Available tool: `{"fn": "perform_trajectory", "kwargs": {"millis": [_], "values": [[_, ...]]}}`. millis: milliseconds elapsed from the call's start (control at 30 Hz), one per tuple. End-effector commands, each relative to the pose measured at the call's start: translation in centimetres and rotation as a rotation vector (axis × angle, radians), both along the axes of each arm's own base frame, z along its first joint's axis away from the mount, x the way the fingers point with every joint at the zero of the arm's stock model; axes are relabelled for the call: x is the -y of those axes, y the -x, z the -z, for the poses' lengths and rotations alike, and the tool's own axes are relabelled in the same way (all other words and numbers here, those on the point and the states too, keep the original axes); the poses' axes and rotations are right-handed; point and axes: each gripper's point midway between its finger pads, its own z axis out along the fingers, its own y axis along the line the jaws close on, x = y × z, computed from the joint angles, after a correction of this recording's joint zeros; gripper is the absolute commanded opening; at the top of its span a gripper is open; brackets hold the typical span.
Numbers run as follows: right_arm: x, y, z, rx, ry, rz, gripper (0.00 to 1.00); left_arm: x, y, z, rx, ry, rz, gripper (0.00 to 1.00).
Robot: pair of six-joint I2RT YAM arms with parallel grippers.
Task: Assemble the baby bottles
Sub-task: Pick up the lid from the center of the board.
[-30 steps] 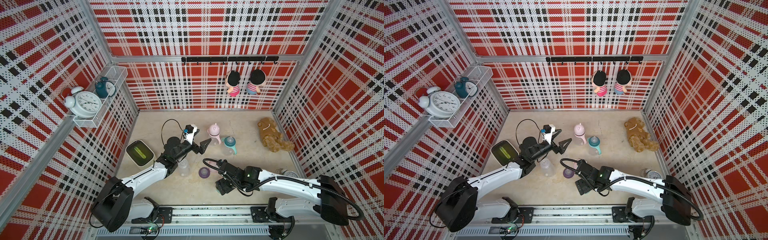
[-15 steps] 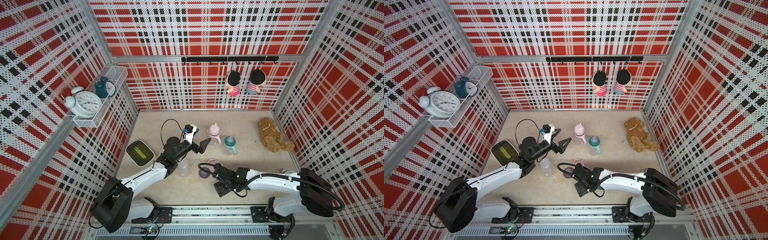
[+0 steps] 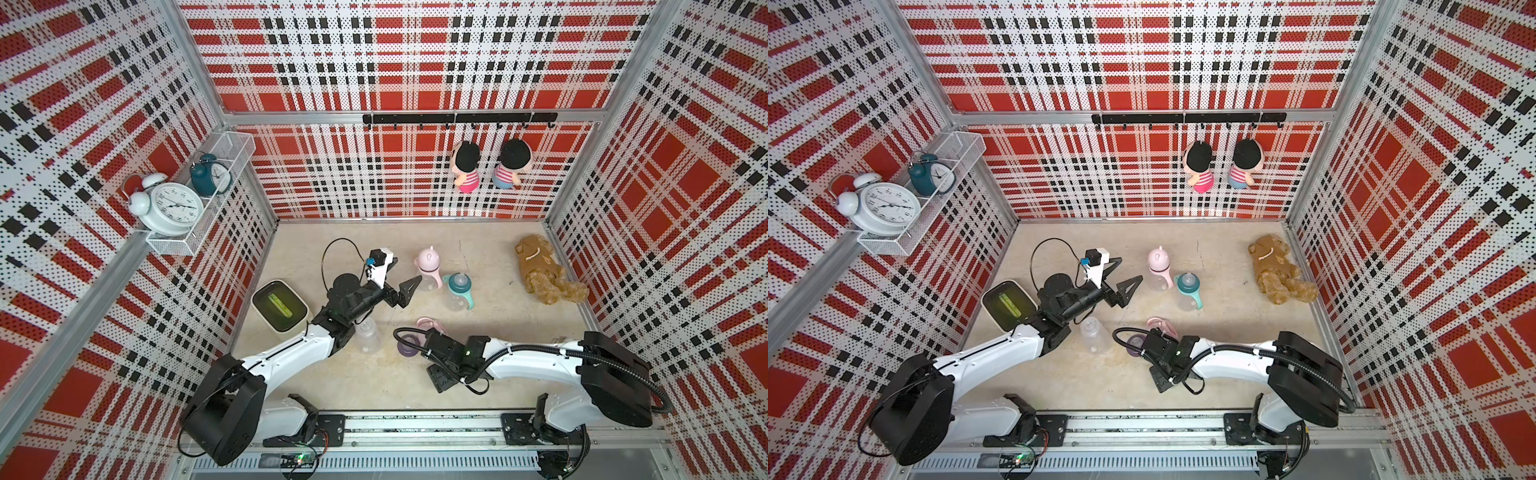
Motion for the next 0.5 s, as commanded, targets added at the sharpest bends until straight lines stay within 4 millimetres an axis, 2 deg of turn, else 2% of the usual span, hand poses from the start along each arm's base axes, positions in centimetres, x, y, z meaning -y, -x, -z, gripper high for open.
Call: {"fn": "perform_trajectory", "kwargs": {"millis": [0, 200, 400, 467], "values": [[-0.1, -0.3, -0.5, 0.023, -0.004, 0.016, 0.68, -0.4, -0.2, -0.8, 0.022, 0.007, -0.012, 0.98], [0.3, -1.1, -3.5, 0.083, -0.019, 0.031, 0.7, -0.3, -0.2, -0.7, 0.021, 0.005, -0.007, 0.98], [1.0, -2.7, -7.9, 0.152, -0.082, 0.068, 0.7, -0.2, -0.2, -0.9, 0.022, 0.007, -0.004, 0.98], [1.4, -3.5, -9.9, 0.18, -0.121, 0.083, 0.7, -0.2, -0.2, -0.9, 0.022, 0.007, -0.004, 0.98]]}}
